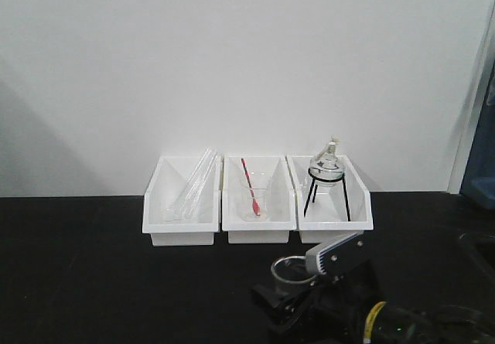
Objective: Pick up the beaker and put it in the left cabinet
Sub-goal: 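Close the right gripper around the glass beaker and lift it, then hold the beaker in the right gripper while driving to the cabinet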
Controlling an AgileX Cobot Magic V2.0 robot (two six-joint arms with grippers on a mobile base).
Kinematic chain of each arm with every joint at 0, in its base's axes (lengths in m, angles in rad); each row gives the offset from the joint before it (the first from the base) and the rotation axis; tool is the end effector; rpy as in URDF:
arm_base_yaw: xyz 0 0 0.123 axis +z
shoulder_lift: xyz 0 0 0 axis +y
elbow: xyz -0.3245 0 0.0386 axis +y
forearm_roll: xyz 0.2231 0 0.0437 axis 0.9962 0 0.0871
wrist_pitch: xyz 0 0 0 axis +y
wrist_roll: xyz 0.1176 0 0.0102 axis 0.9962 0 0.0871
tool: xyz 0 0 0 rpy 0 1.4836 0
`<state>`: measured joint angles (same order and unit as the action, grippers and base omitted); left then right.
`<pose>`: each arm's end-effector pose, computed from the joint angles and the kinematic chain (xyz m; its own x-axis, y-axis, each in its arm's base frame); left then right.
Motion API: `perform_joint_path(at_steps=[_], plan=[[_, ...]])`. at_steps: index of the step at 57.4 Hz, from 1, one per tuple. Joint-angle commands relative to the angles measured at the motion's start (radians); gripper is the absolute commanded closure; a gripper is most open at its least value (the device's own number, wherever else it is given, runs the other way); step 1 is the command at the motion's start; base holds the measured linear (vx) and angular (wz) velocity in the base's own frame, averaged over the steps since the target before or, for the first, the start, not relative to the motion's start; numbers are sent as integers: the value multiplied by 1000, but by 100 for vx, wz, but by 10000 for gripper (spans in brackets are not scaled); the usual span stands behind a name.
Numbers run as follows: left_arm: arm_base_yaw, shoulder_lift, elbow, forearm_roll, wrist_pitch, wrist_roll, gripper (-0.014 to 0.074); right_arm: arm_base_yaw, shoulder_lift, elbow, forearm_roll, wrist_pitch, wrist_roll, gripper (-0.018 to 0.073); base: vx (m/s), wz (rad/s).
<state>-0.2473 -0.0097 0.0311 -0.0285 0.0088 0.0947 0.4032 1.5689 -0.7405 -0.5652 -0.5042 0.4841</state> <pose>0.0165 -0.0042 0.2040 0.0713 0.0502 -0.9962 0.2408 0.9683 0.0661 0.2913 0.1574 0.2784 -0.2625 -0.1359 -0.9553 -0.6121 0.7888 0.0560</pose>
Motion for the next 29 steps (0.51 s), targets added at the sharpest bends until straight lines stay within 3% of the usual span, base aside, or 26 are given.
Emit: perform_joint_path(at_steps=[1,11,29], plan=[[-6,-18,16,-8,-84,-3,596,-3,-194,8,12,95,19,565,0,0],[-6,-18,16,-8,-84,-3,596,-3,-471,85,12,310,19,565,0,0],[-6,-18,16,-8,-84,-3,596,-3,-797,216,12,528,-2,565,0,0]])
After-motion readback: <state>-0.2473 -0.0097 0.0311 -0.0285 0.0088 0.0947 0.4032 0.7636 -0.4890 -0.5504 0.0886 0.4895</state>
